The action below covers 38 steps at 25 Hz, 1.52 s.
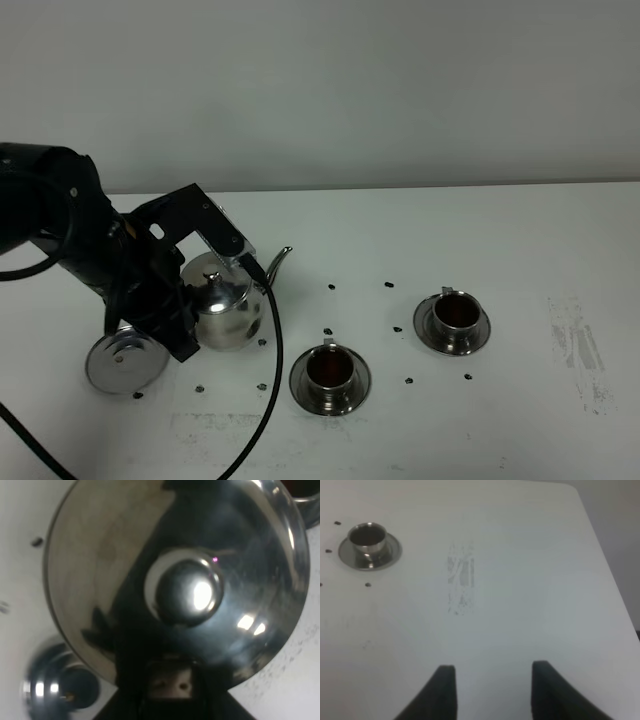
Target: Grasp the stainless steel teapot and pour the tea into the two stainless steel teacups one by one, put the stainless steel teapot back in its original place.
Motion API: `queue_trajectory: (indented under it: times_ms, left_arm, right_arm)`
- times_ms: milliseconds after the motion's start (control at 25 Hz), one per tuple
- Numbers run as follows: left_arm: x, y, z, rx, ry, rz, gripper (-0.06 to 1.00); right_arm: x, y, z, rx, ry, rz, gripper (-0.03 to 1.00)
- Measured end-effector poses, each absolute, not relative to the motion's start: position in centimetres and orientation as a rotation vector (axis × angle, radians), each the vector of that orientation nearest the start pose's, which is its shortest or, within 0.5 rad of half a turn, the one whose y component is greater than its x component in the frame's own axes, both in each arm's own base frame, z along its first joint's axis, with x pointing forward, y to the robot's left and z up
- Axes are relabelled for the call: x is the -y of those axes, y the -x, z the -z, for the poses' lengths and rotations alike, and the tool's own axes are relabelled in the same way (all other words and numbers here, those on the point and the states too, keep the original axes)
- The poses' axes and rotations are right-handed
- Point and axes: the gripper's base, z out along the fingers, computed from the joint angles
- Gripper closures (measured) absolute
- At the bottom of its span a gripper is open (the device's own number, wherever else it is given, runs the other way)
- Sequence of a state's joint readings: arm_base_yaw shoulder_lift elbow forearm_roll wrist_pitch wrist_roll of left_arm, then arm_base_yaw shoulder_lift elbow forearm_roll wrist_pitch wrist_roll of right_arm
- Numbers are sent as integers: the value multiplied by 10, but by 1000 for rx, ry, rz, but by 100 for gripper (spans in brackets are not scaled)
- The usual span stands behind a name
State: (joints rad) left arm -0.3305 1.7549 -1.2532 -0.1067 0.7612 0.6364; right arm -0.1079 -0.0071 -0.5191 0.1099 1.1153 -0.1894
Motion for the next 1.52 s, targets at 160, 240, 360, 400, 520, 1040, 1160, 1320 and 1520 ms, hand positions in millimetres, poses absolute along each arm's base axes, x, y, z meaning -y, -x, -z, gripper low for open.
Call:
queue_trajectory:
  times_ms: [160,240,360,400,520,1040,1160,1320,1520]
  left_arm:
    - [129,-344,-208,-2588,-1027,115,74]
    - [131,-346,-202,-2618,-993,125,74]
    - [134,-348,-192,-2637,-985,130,74]
    - [136,-349,-188,-2638,-983,131,74]
    - [137,-352,-178,-2648,-989,124,74]
    - [136,-357,-170,-2624,-1003,85,74]
    - [133,-355,-188,-2583,-1002,51,74]
    - [113,-353,-217,-2548,-881,-8,74]
    - [76,-341,-225,-2591,-735,-34,74]
  right_arm:
    - [-10,10,-278,-2066,95,51,63]
    - [-10,10,-278,-2066,95,51,63]
    - [-10,10,-278,-2066,95,51,63]
    - [-10,10,-278,-2066,95,51,63]
    - [-10,10,-278,-2066,95,51,63]
    - [-10,10,-278,-2066,95,51,63]
    - [-10,10,-278,-2066,95,51,63]
    - [-10,10,-278,-2066,95,51,63]
    - [-10,10,-278,-2066,95,51,63]
